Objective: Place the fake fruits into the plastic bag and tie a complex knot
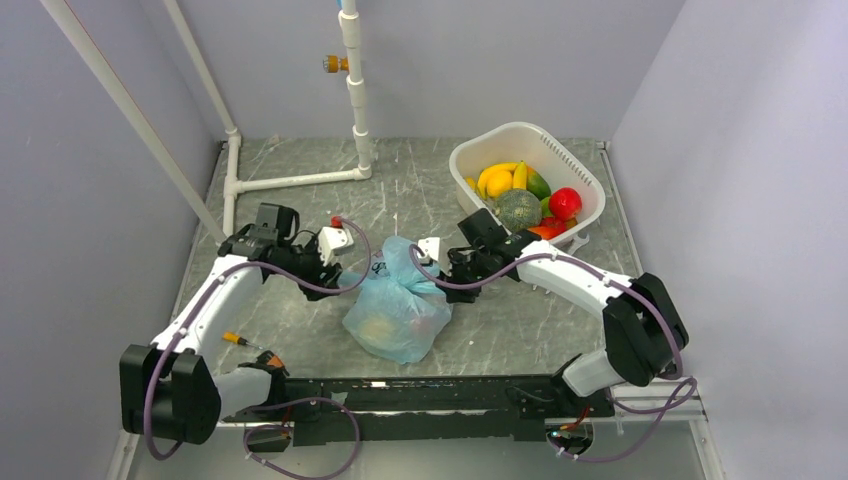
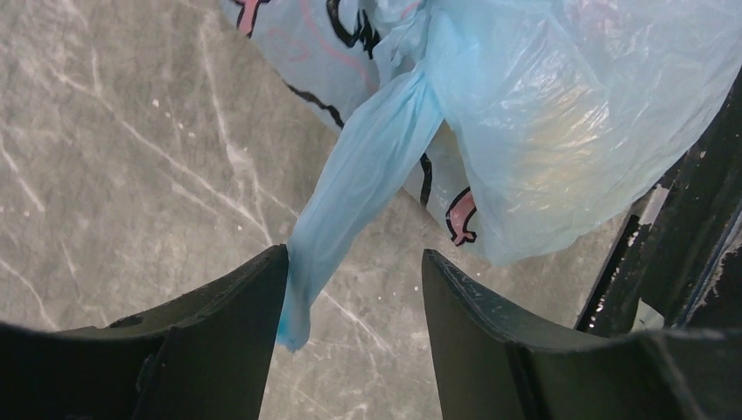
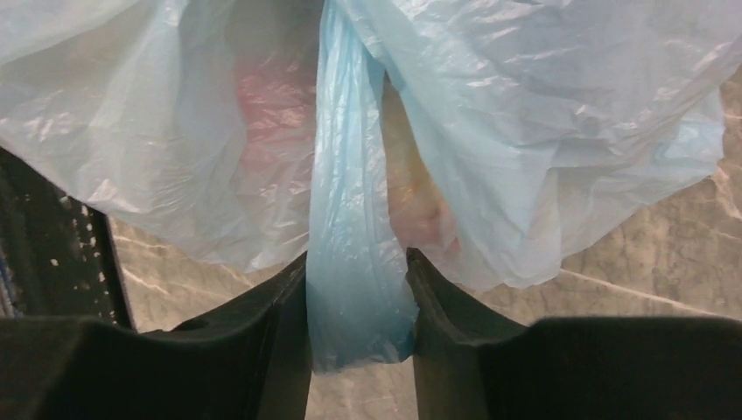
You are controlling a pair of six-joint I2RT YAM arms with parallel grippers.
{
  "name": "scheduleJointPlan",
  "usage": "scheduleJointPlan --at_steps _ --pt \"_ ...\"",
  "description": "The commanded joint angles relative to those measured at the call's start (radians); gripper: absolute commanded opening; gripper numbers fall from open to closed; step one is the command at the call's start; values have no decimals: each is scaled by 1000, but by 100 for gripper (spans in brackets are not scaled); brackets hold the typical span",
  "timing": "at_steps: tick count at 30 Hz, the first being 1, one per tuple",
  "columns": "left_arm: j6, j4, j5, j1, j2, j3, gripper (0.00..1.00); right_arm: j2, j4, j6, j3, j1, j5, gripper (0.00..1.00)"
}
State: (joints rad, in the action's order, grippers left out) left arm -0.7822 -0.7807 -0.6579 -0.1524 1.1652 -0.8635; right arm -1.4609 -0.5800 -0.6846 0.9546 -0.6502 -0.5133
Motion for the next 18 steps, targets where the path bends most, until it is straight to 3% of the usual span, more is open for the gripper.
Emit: scheduleJointPlan --at_steps 1,3,5,9,14,18 --pt "-76 71 -3 -41 48 -12 62 -10 74 26 32 -6 40 37" --pt "-71 84 2 -53 78 -16 57 3 78 41 40 -5 40 23" --pt "-51 98 4 -59 95 -13 44 25 77 56 45 -5 42 2" --pt "37 70 14 -50 101 -25 1 110 60 116 49 14 71 0" --pt "97 -2 10 39 -37 -53 0 252 -30 147 50 83 120 0" --pt "65 -53 70 74 -131 -29 0 284 -136 67 27 197 131 0"
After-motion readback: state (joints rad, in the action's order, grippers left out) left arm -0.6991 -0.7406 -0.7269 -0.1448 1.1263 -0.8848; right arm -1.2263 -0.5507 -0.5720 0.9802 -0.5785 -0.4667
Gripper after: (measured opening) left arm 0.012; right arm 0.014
